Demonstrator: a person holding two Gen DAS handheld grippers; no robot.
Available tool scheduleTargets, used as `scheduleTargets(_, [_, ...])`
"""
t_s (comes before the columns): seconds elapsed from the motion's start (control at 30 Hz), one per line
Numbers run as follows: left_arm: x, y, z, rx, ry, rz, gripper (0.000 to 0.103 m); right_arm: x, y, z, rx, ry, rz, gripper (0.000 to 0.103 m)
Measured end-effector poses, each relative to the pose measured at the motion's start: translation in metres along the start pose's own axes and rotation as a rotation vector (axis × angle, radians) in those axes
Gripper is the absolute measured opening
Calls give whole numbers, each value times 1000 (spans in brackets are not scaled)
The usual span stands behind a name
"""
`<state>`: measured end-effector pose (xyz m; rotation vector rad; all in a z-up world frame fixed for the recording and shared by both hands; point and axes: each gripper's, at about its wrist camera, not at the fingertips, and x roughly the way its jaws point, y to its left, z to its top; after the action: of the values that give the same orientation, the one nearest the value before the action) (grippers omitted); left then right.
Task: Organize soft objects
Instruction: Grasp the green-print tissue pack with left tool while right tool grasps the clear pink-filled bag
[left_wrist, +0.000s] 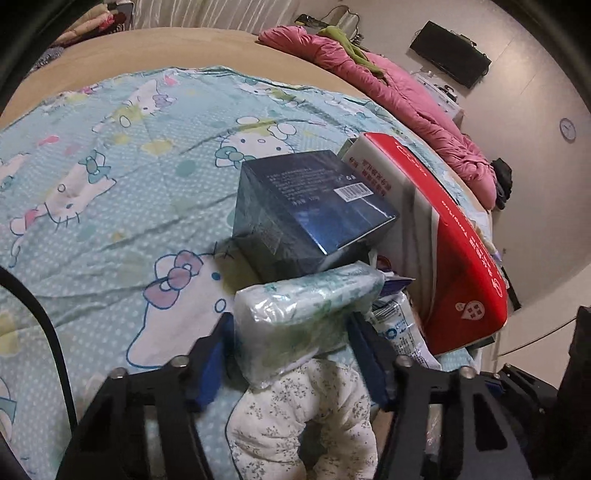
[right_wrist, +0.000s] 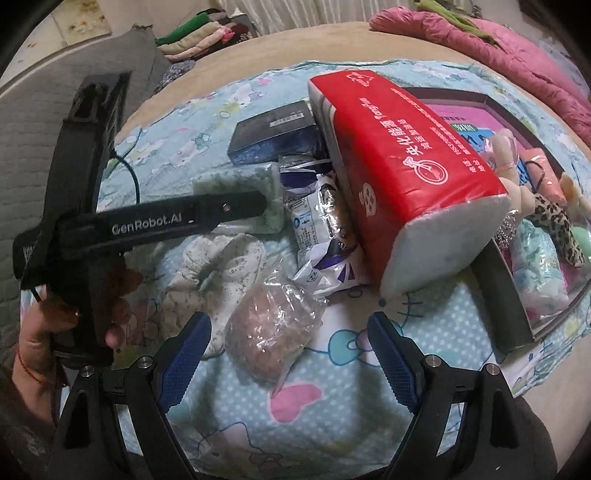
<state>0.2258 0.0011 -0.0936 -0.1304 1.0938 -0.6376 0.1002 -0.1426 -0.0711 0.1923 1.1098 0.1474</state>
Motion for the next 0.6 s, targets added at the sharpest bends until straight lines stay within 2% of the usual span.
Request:
scheduleTargets(0.13, [-4,4,-1,-24,-23,-40,47,9,2,3,9,11,13,86])
scheduleTargets(0.3, [-12,4,-3,-42,-56,-81,34,12,10,3,-34,4,31,51])
scheduleTargets(0.43, [-25,-1,-6,-63,-95,-100,25,8,14,1,-75,-5,34,49])
scheduleTargets(0.6, [-36,-18,-12,-60,-91,-37,20,-8,9,1,-97,-26,41,47])
